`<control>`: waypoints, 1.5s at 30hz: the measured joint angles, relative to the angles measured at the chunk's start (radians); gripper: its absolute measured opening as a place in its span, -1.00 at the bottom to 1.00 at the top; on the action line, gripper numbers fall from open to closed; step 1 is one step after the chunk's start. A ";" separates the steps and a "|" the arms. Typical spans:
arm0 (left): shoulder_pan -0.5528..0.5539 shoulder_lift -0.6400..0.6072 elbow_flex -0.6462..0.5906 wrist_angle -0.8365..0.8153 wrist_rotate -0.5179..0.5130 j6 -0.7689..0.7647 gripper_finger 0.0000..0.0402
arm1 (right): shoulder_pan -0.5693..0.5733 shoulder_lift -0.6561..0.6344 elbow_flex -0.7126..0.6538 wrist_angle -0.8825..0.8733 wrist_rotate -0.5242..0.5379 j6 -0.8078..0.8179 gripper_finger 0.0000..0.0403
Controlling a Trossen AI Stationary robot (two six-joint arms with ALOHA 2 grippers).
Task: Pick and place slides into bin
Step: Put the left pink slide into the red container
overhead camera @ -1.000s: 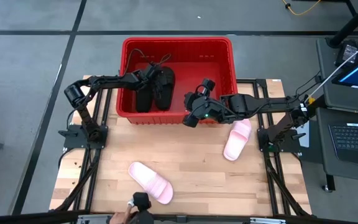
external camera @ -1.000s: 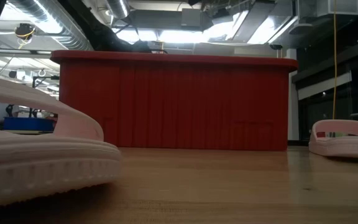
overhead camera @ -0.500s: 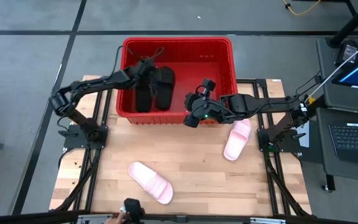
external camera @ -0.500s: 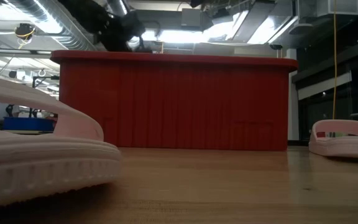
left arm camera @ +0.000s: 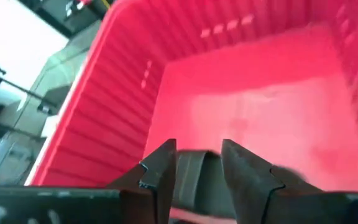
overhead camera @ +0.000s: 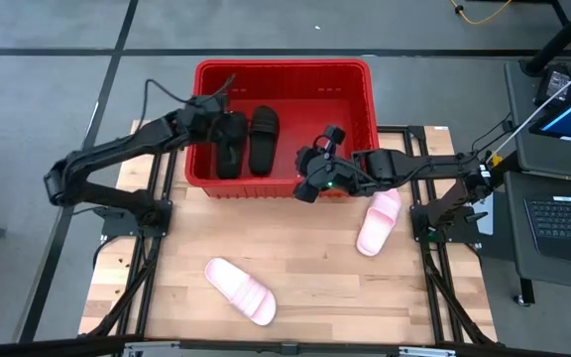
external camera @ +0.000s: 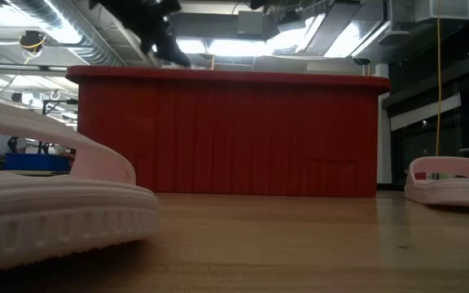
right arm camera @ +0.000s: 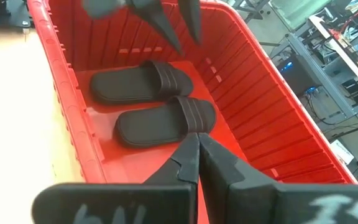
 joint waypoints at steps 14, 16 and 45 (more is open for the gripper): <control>-0.158 -0.193 0.000 -0.238 0.153 0.030 -0.79 | -0.001 0.000 0.000 0.003 0.000 -0.001 -0.94; -0.180 -0.203 0.000 -0.282 0.160 0.030 -0.90 | -0.001 0.000 0.000 0.003 0.000 0.000 -0.94; -0.977 -0.213 -0.153 -0.361 -0.320 -0.078 -0.99 | 0.092 0.000 0.000 0.010 -0.040 0.006 -0.99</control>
